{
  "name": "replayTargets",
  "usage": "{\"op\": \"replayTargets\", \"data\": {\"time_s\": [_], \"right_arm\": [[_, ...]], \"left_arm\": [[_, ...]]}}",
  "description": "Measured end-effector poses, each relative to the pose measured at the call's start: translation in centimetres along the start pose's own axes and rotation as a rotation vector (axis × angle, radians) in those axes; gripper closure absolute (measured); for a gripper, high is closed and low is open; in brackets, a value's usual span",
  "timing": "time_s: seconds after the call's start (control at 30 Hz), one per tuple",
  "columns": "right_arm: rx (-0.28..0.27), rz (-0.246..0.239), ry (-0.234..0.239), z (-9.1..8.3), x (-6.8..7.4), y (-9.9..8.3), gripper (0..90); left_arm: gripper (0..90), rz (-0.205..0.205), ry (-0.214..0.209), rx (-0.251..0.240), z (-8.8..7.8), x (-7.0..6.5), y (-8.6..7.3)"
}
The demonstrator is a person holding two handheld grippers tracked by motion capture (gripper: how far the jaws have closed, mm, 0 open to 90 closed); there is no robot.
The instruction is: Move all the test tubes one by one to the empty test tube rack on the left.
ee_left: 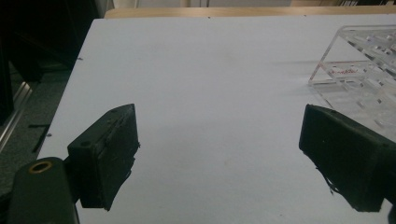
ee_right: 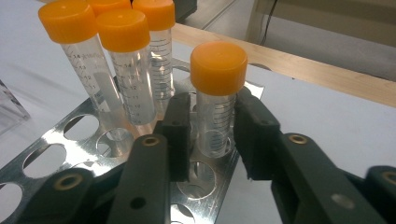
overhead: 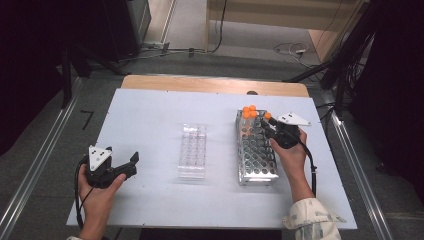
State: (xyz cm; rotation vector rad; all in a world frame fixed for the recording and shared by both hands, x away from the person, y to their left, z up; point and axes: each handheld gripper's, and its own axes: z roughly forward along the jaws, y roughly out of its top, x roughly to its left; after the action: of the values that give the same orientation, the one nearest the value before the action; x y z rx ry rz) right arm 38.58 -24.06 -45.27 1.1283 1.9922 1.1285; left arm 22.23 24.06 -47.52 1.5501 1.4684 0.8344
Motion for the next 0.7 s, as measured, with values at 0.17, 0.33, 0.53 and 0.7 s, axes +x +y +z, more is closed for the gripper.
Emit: {"op": "replayTargets", "data": {"time_s": [0.17,0.33,0.53,0.7], "right_arm": [[-0.001,-0.008,0.0,0.1,0.0,-0.1,71.3],[-0.017,0.004,0.0,-0.2,-0.2,0.2,71.5],[-0.047,0.0,0.001,-0.9,-0.3,0.9,71.5],[-0.075,0.015,0.007,-1.6,-0.5,1.8,71.4]], "left_arm": [[12.8,0.0,0.002,-0.001,0.0,0.0,0.0],[12.9,0.002,0.0,0.0,0.0,0.0,0.0],[12.9,0.004,-0.001,0.002,0.0,0.0,0.0],[12.8,0.003,0.002,0.001,0.0,0.0,0.0]]}}
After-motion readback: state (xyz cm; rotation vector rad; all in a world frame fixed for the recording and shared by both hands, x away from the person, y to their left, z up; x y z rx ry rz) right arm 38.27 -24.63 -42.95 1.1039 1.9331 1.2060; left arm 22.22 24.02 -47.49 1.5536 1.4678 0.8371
